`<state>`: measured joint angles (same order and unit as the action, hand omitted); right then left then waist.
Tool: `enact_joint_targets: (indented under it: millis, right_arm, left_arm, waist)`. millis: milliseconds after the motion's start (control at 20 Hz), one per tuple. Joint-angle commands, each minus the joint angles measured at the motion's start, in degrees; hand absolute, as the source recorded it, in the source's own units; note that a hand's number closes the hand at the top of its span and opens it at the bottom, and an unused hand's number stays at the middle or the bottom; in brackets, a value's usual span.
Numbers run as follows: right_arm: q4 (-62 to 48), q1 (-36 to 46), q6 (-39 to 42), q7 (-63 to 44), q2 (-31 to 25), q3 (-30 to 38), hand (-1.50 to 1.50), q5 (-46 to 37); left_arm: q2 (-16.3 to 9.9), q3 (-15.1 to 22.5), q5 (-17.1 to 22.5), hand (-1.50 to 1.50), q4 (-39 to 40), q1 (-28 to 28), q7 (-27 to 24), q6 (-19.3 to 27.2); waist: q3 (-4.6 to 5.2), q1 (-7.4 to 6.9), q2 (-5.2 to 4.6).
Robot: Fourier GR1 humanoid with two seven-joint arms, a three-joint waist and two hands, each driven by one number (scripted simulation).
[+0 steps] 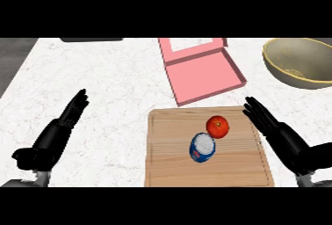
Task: Pick the can from the cutting board and place it in the cardboard box
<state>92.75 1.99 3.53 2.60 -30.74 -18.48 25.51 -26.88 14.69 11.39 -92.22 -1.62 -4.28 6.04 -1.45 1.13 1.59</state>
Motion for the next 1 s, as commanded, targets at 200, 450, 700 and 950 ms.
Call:
enact_joint_targets:
  millis: [200, 450, 700, 950]
  right_arm:
    - [10.2, -3.5, -13.5, -5.8, 6.1, -11.5, -1.50, -17.7]
    - [6.1, 1.3, -15.5, 0.8, -8.2, -9.0, -1.50, -38.2]
    - [11.9, -1.5, -23.6, 1.0, -11.0, -14.9, -1.50, -57.2]
    - [29.5, -5.0, -18.6, -15.1, -16.3, -15.7, -1.50, -67.1]
  left_arm:
    - [3.3, 2.0, -3.4, 0.00, 3.4, -7.4, 2.3, -1.1]
    - [3.4, 3.2, -2.4, 0.00, 3.0, -5.8, 3.8, -1.8]
    - [5.1, 3.9, -2.8, 0.00, 4.2, -7.3, 5.4, -1.3]
    - [7.1, 4.2, -4.6, 0.00, 5.6, -8.8, 5.3, -0.3]
  waist:
    - [1.56, 0.03, -1.45]
    - [2.04, 1.86, -0.61]
    - [1.67, 1.85, -0.79]
    - [1.69, 1.21, -1.03]
